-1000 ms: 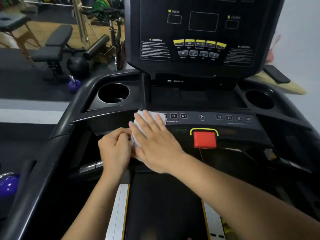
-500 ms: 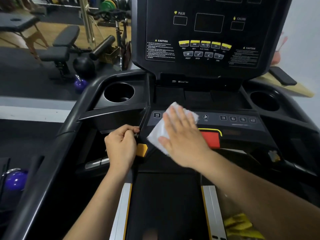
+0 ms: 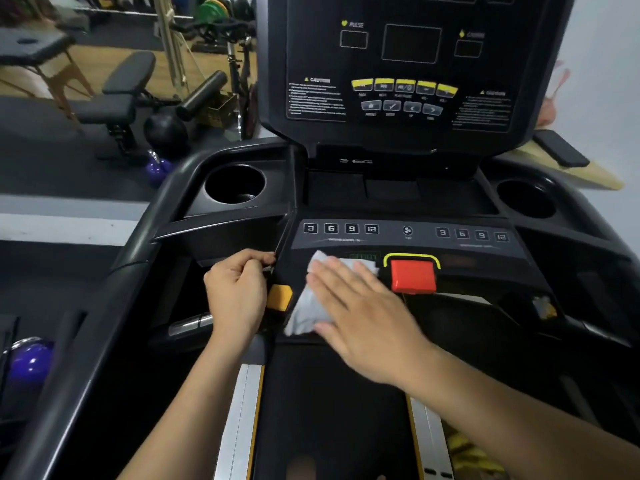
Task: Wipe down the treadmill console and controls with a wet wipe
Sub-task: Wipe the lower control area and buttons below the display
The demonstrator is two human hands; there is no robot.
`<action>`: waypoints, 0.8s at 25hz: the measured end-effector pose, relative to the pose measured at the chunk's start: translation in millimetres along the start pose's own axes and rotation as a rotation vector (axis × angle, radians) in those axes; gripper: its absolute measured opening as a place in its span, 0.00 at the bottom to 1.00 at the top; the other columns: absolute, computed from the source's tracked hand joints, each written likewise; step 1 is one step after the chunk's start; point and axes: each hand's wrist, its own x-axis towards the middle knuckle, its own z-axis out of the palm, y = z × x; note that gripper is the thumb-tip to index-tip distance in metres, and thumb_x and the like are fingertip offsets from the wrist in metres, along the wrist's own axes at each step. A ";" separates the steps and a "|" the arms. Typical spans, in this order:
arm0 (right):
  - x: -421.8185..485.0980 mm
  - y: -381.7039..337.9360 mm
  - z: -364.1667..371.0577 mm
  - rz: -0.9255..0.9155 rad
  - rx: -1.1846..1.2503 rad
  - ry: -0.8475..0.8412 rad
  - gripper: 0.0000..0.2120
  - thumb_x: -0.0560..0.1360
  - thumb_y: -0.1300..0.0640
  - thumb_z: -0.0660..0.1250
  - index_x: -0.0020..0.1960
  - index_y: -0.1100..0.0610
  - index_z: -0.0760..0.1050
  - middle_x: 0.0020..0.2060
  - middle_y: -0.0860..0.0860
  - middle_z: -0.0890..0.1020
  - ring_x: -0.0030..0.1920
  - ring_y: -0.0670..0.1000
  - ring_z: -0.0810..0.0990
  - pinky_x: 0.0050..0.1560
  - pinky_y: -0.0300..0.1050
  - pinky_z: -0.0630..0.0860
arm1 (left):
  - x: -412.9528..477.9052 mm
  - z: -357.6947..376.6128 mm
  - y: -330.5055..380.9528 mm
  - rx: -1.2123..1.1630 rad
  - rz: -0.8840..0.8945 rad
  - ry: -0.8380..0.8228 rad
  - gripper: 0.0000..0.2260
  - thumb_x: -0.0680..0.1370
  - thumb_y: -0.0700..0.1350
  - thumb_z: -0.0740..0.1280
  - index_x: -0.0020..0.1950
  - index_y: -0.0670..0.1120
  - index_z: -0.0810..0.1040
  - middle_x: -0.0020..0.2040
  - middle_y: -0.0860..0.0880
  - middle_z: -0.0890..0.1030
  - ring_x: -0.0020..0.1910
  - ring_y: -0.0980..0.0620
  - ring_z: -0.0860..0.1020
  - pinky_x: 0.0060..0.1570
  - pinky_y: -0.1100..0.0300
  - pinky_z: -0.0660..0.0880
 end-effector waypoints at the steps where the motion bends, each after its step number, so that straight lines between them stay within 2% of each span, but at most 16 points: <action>1: 1.8 0.5 -1.9 0.022 0.019 -0.004 0.31 0.81 0.40 0.47 0.79 0.56 0.50 0.78 0.51 0.52 0.78 0.51 0.45 0.76 0.54 0.45 | -0.3 -0.2 1.8 0.007 -0.006 0.002 0.17 0.69 0.38 0.58 0.36 0.52 0.85 0.38 0.57 0.85 0.41 0.58 0.83 0.43 0.58 0.79; 4: 22.3 -15.7 -6.4 0.026 0.096 0.011 0.31 0.81 0.40 0.45 0.79 0.55 0.49 0.78 0.51 0.51 0.78 0.51 0.43 0.76 0.55 0.43 | -2.4 -1.8 3.6 0.014 -0.008 -0.006 0.16 0.69 0.39 0.58 0.36 0.53 0.85 0.35 0.56 0.85 0.36 0.54 0.82 0.38 0.58 0.77; 7: 45.5 -36.9 -8.9 -0.036 0.084 0.025 0.31 0.81 0.41 0.47 0.78 0.57 0.53 0.79 0.52 0.51 0.78 0.52 0.42 0.76 0.57 0.43 | -2.1 -5.7 0.6 0.008 -0.030 0.010 0.15 0.68 0.39 0.58 0.33 0.53 0.83 0.32 0.54 0.83 0.32 0.57 0.79 0.34 0.61 0.75; 9: 45.3 -41.2 -6.5 -0.097 0.058 0.011 0.31 0.81 0.41 0.47 0.77 0.58 0.56 0.78 0.53 0.51 0.78 0.52 0.42 0.75 0.57 0.43 | -0.2 -8.4 -0.7 -0.060 -0.073 0.006 0.14 0.68 0.38 0.58 0.32 0.50 0.82 0.34 0.51 0.84 0.36 0.53 0.81 0.38 0.57 0.77; 12: 31.8 -23.4 -0.3 -0.185 0.073 0.006 0.32 0.80 0.40 0.46 0.78 0.57 0.51 0.78 0.52 0.49 0.78 0.51 0.41 0.76 0.54 0.42 | 2.2 -9.2 -2.2 -0.110 -0.082 -0.012 0.14 0.69 0.39 0.58 0.33 0.49 0.82 0.37 0.49 0.85 0.40 0.48 0.83 0.41 0.55 0.80; 14: 29.6 2.6 0.9 -0.103 0.055 0.020 0.34 0.79 0.39 0.46 0.79 0.56 0.49 0.78 0.52 0.49 0.78 0.52 0.42 0.76 0.54 0.43 | 1.2 -6.3 -2.4 -0.112 -0.070 -0.005 0.14 0.68 0.39 0.58 0.33 0.50 0.81 0.37 0.50 0.85 0.40 0.52 0.84 0.39 0.60 0.79; 16: 36.7 32.4 -1.3 0.059 0.016 0.015 0.34 0.79 0.37 0.43 0.79 0.56 0.46 0.79 0.51 0.48 0.78 0.53 0.40 0.76 0.54 0.42 | -1.1 -1.6 -1.5 -0.044 -0.022 0.002 0.14 0.68 0.38 0.58 0.33 0.51 0.81 0.36 0.53 0.85 0.37 0.56 0.82 0.36 0.65 0.77; 20: 69.7 43.4 -5.9 0.324 0.079 -0.002 0.33 0.79 0.37 0.40 0.79 0.54 0.42 0.79 0.53 0.44 0.77 0.57 0.38 0.75 0.56 0.37 | -3.2 3.9 1.6 0.116 0.109 0.026 0.13 0.68 0.40 0.58 0.32 0.54 0.79 0.34 0.57 0.82 0.33 0.57 0.78 0.32 0.65 0.72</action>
